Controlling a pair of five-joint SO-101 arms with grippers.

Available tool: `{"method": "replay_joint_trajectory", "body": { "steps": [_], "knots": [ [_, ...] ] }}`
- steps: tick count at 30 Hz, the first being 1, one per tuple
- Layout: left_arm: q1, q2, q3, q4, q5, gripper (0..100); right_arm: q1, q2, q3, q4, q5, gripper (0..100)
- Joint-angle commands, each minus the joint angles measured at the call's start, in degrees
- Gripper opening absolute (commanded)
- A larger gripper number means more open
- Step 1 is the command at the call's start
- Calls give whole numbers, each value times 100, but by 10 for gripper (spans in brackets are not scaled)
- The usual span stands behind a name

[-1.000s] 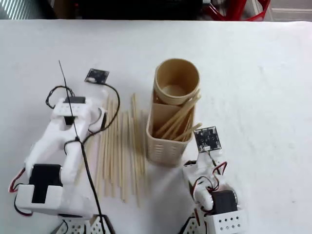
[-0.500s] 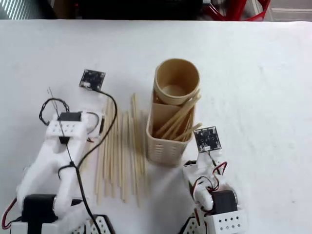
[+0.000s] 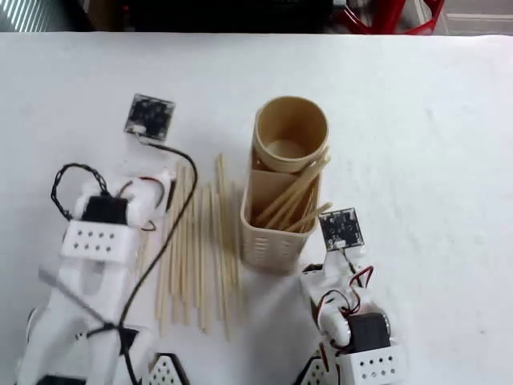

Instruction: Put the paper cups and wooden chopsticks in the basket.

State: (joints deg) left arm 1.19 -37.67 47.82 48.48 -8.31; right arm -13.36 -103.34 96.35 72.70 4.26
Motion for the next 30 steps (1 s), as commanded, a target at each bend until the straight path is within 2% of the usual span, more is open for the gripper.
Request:
{"method": "replay_joint_trajectory", "body": {
  "steps": [1, 8, 15, 25, 30],
  "knots": [
    [365, -541, -651, 62, -255, 23, -13, -13, 53, 22, 9, 19],
    [1174, -593, -2541, 703, -475, 23, 4, -13, 53, 22, 9, 19],
    [2422, -576, -4176, 598, -255, 23, 22, -13, 53, 22, 9, 19],
    [3855, -180, -4229, -730, -519, 21, 31, -13, 53, 22, 9, 19],
    [4224, 171, -4220, -791, -484, 21, 22, -13, 53, 22, 9, 19]
  ]
}}
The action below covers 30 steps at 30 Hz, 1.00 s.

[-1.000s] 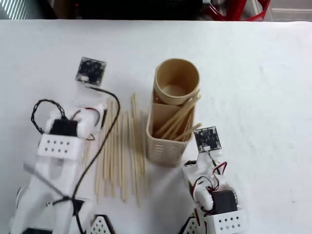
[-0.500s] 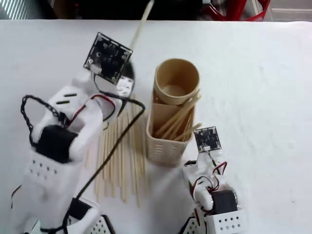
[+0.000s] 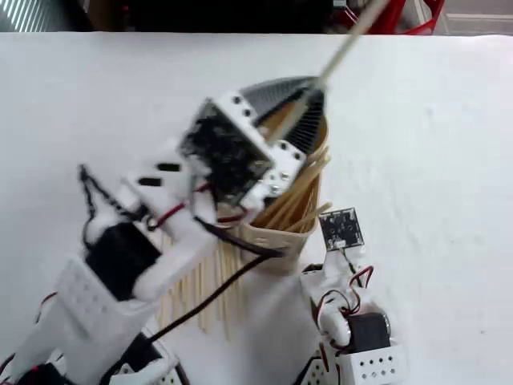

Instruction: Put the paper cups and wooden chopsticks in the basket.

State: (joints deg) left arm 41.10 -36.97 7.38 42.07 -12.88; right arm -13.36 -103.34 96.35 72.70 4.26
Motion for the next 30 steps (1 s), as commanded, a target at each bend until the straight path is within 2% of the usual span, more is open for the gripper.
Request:
{"method": "replay_joint_trajectory", "body": {
  "steps": [1, 12, 23, 25, 30],
  "knots": [
    [295, 119, -141, -149, -26, 21, 4, -13, 53, 22, 9, 19],
    [400, 110, 519, -193, -70, 21, 22, -13, 53, 22, 9, 19],
    [-171, 101, 1152, -158, -88, 24, 22, -13, 53, 22, 9, 19],
    [-171, 92, 1319, -176, -299, 24, 31, -13, 53, 22, 9, 19],
    [-171, -620, 1987, -202, -387, 23, 31, -13, 53, 22, 9, 19]
  ]
}}
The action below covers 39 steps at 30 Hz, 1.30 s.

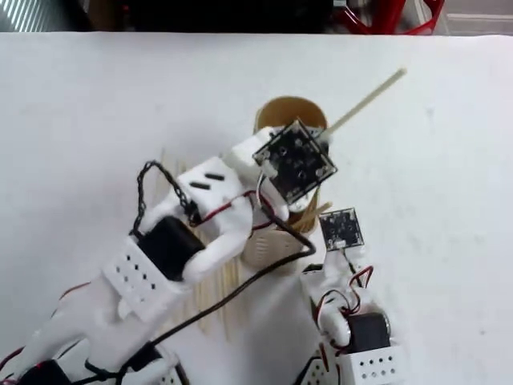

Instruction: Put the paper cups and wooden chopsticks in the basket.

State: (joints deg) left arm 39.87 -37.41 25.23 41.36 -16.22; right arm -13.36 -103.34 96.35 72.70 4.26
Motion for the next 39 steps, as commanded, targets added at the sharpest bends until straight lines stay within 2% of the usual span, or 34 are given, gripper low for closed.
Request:
{"method": "replay_joint_trajectory", "body": {
  "steps": [1, 6, 9, 11, 16, 25, 29, 33, 35, 39],
  "knots": [
    [-48, -813, 378, -141, -62, 23, 31, -13, 53, 22, 9, 19],
    [-57, -1930, 1319, -519, -79, 30, 31, -13, 53, 22, 9, 19],
    [-57, -2176, 1644, -492, -44, 88, 31, -13, 53, 22, 9, 19],
    [-66, -2255, 1776, -501, -44, 89, 31, -13, 53, 22, 9, 19],
    [-57, -2273, 1530, -712, -79, 63, 31, -13, 53, 22, 9, 19],
    [-66, -2290, 1407, -571, -88, 68, 31, -13, 53, 22, 9, 19],
    [-356, -2273, 1204, -563, -62, 69, 31, -13, 53, 22, 9, 19],
    [-1200, -2273, 914, -281, -44, 68, 31, -13, 53, 22, 9, 19],
    [-1947, -2264, 835, 9, 0, 65, 31, -13, 53, 22, 9, 19],
    [-3785, -2264, 1090, 510, 668, 68, 31, -13, 53, 22, 9, 19]
  ]
}}
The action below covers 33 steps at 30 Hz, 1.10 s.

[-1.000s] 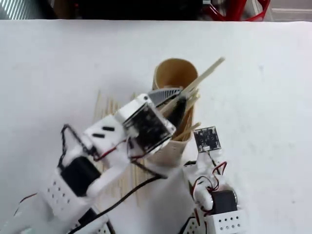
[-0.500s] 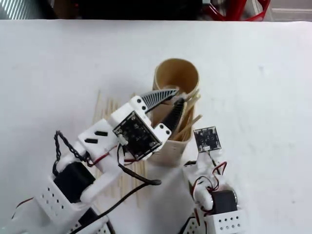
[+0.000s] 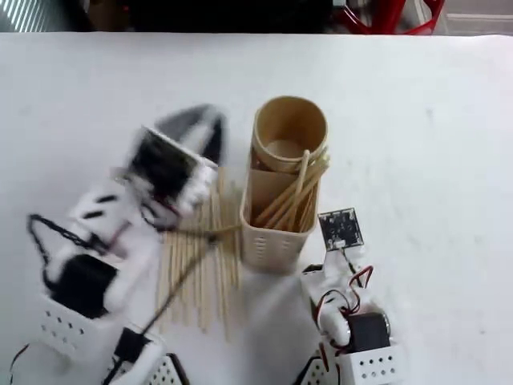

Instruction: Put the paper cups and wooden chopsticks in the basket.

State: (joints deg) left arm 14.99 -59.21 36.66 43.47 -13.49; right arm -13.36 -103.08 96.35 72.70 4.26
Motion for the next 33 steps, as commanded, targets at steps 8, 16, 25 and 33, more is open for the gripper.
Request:
{"method": "replay_joint_trajectory", "body": {
  "steps": [8, 16, 25, 33],
  "knots": [
    [-2791, -4, 2013, 782, -229, 64, 31, -40, 53, 22, 9, 19],
    [-2774, 2132, 2224, 308, -527, 67, 31, -40, 53, 22, 9, 19],
    [-2334, 4681, 1020, 457, -1257, 68, -4, -40, 53, 22, 9, 19],
    [-2158, 4848, 202, 1530, -2303, 131, -13, -40, 53, 22, 9, 19]
  ]
}}
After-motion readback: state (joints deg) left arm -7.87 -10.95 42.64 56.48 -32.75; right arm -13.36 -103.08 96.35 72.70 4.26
